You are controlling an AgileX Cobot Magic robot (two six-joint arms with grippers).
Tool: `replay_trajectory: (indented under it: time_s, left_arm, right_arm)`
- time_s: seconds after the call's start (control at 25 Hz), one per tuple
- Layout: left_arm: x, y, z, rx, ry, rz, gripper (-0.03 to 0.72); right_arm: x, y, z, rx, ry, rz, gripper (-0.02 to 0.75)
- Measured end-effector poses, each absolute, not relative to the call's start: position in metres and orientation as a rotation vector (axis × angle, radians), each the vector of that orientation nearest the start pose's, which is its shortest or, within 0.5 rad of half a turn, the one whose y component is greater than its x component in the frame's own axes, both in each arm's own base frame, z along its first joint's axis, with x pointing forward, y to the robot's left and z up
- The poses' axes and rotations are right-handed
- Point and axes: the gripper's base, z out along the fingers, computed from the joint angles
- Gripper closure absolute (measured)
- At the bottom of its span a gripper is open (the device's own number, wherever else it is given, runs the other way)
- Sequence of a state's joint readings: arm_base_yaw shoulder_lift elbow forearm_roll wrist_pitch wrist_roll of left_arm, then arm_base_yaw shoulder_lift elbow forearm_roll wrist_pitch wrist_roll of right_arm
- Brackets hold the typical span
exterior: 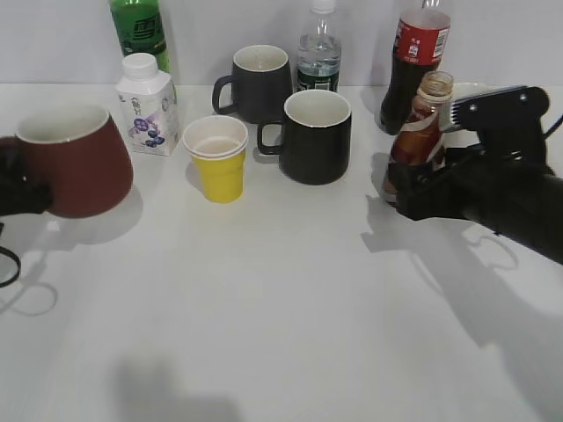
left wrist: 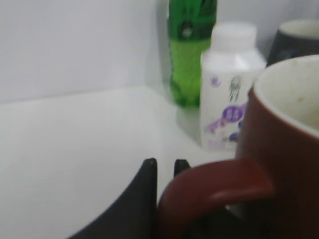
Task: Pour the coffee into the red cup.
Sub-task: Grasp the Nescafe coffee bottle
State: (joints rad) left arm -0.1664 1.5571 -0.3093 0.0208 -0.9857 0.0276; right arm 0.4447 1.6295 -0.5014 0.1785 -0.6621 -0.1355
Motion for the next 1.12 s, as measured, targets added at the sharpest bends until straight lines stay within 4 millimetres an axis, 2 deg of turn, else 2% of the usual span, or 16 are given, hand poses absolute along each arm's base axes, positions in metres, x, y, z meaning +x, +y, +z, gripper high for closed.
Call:
replay_trajectory:
  time_s: [0.2, 0.44, 0.68, 0.76, 0.84, 1.12]
  left_arm:
    - [0.232, -0.051, 0.185, 0.236, 1.728, -0.138, 0.613]
    - [0.218, -0.077, 0.196, 0.344, 1.697, -0.226, 0.614]
    - [0.205, -0.107, 0.196, 0.544, 1.654, -0.326, 0.614]
    - [0.200, -0.116, 0.196, 0.604, 1.638, -0.355, 0.614]
    - [0.196, -0.121, 0.196, 0.638, 1.627, -0.375, 0.614]
    - [0.199, -0.128, 0.188, 0.670, 1.652, -0.387, 0.614]
  right_arm:
    - [0.276, 0.119, 0.148, -0.326, 1.917, 0.185, 0.150]
    - [0.293, 0.126, 0.133, -0.317, 1.917, 0.176, 0.150]
    - [0.309, 0.133, 0.121, -0.315, 1.904, 0.170, 0.150]
    - [0.312, 0.134, 0.118, -0.313, 1.904, 0.170, 0.177]
    - [0.315, 0.135, 0.118, -0.312, 1.899, 0.170, 0.235]
    - [0.315, 0.136, 0.122, -0.330, 1.893, 0.166, 0.234]
